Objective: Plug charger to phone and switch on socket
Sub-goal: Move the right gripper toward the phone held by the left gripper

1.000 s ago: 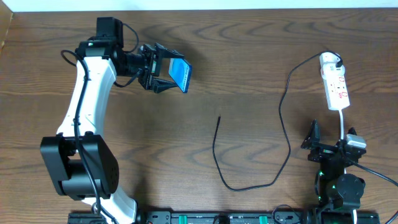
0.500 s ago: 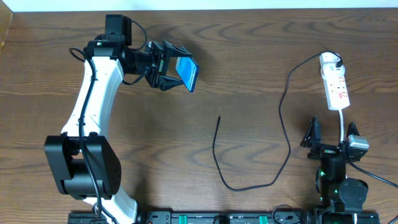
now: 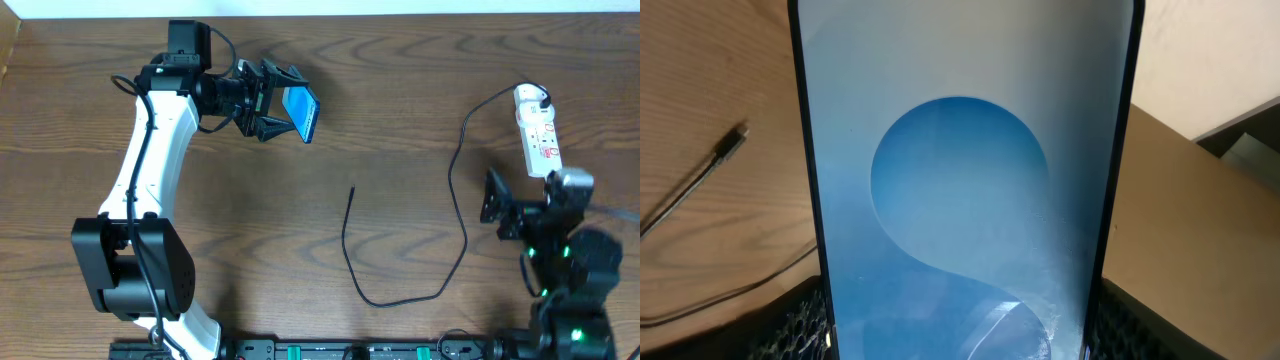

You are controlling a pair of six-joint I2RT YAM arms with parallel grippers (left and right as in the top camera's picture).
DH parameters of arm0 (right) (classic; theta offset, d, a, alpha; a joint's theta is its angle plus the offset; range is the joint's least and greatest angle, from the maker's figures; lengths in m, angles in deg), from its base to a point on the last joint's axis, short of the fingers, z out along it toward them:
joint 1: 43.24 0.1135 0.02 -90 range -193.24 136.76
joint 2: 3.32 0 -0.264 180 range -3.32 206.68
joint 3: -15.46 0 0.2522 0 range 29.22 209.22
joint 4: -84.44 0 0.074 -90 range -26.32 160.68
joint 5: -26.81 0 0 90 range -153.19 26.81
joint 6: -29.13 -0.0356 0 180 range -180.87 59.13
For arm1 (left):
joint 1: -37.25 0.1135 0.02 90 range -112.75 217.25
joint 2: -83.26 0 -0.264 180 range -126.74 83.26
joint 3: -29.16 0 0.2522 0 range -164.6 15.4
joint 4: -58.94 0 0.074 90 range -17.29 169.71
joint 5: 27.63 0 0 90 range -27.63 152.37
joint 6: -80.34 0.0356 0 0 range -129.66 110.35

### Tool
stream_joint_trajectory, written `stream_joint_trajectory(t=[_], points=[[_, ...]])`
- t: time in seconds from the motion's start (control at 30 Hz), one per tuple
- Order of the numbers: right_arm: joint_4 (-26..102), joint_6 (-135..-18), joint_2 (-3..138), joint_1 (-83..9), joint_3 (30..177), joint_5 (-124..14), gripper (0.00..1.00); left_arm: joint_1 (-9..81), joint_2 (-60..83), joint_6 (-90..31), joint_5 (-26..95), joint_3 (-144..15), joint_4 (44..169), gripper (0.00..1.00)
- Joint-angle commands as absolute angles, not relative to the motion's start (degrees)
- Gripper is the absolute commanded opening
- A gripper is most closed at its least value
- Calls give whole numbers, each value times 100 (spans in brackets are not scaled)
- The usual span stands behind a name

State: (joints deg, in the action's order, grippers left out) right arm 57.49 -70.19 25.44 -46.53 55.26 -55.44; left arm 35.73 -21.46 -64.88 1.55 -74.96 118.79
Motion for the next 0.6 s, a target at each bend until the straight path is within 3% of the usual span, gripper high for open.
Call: stream_joint_trajectory(t=[0.0, 0.27, 0.57], points=[[5347, -6936, 3527, -4624, 6466, -4915, 99, 3577, -1991, -6394, 335, -7632, 11864, 7], [4464, -6939, 5444, -4624, 8101, -3203, 99, 3571, -1991, -6479, 647, -7632, 11868, 7], [4488, -8031, 6272, -4618, 8116, -3061, 99, 3055, -1991, -6702, 1685, -7632, 11864, 7]])
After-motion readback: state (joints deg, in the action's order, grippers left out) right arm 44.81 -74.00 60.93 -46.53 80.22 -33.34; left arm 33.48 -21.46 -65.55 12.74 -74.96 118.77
